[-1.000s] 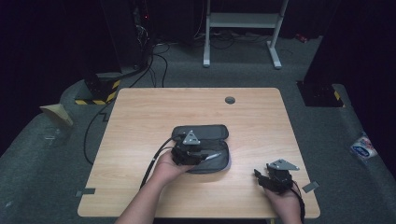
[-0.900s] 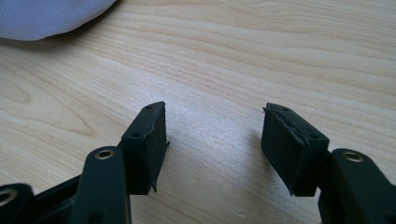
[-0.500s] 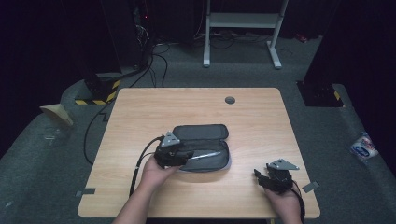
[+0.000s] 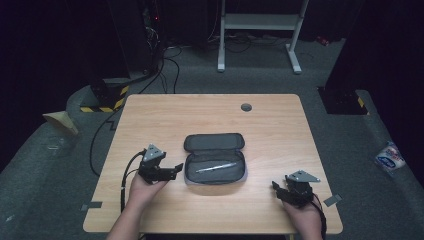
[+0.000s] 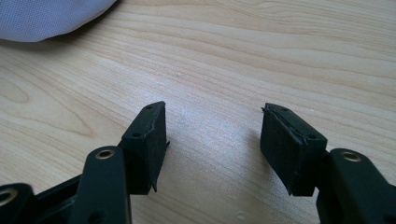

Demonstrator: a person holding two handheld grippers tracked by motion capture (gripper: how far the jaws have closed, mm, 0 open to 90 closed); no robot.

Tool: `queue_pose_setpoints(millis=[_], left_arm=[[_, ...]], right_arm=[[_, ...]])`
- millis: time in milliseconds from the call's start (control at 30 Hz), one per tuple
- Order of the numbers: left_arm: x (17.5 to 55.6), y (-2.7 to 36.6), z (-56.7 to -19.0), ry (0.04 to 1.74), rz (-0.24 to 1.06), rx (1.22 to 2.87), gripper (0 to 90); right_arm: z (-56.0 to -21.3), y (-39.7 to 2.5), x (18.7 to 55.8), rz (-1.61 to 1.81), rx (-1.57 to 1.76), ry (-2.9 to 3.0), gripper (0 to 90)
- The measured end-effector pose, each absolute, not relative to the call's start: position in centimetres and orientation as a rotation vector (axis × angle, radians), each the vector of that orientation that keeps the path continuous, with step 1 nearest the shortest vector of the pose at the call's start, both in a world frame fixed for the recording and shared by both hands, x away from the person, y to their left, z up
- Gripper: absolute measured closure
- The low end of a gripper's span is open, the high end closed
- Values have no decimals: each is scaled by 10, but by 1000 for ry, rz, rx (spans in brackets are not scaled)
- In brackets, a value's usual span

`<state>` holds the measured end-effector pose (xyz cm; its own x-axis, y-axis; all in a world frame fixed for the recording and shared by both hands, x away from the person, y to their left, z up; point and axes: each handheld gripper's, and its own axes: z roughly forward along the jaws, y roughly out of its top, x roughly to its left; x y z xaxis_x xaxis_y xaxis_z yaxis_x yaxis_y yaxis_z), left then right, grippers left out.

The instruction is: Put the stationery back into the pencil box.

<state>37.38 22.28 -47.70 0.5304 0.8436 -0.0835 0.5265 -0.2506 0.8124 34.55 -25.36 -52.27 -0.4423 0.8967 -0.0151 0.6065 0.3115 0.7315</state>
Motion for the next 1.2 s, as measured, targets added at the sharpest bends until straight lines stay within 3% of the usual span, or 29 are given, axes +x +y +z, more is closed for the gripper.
queue_pose_setpoints(millis=[200,533,733,1200], left_arm=[[367,248,-495,1276,486,1980,0],[351,266,-523,1375,593,2081,0],[342,271,-530,1401,596,1988,24],[341,271,-530,1400,601,1979,52]], right_arm=[[-523,-254,346,929,1335,2162,406],[-523,-254,345,928,1334,2162,406],[-523,-253,345,927,1334,2158,408],[-523,-253,345,925,1338,2156,410]])
